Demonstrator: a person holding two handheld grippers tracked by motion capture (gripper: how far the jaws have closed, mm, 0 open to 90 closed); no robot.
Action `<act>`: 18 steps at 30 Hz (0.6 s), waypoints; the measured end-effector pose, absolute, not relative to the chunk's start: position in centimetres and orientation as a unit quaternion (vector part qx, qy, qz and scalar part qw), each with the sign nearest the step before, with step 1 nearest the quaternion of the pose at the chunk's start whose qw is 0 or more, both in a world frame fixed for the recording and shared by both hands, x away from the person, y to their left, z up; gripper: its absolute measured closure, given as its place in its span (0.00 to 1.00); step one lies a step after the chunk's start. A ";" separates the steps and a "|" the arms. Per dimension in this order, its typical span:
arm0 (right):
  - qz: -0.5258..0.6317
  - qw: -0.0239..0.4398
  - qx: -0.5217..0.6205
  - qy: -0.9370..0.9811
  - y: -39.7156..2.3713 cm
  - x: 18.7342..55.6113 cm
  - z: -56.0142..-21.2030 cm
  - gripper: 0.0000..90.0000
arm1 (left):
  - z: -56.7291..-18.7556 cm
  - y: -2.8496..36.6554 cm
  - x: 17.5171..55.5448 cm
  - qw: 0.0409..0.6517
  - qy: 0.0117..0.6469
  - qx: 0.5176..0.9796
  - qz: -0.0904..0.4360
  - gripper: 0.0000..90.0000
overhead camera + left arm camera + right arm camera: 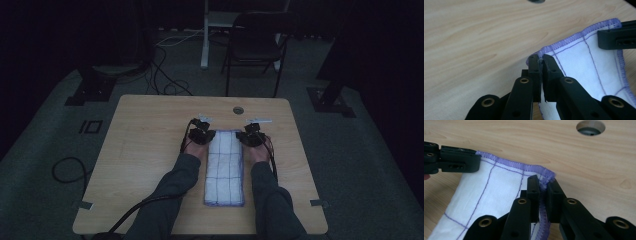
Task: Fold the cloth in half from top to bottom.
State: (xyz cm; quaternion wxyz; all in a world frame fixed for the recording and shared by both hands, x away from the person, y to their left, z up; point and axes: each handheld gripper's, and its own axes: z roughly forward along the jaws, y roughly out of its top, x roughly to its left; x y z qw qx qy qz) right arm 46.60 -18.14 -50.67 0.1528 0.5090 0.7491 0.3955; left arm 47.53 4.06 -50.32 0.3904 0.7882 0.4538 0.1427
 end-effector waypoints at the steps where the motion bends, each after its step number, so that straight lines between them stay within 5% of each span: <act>1: 0.396 0.153 0.509 0.749 -18.1 46.6 -50.7 0.93 | -50.3 4.1 47.5 0.390 0.454 0.788 0.143 0.96; 18: 0.428 0.182 0.479 0.744 -18.6 45.8 -46.7 0.93 | -46.0 4.7 47.2 0.435 0.425 0.777 0.163 0.96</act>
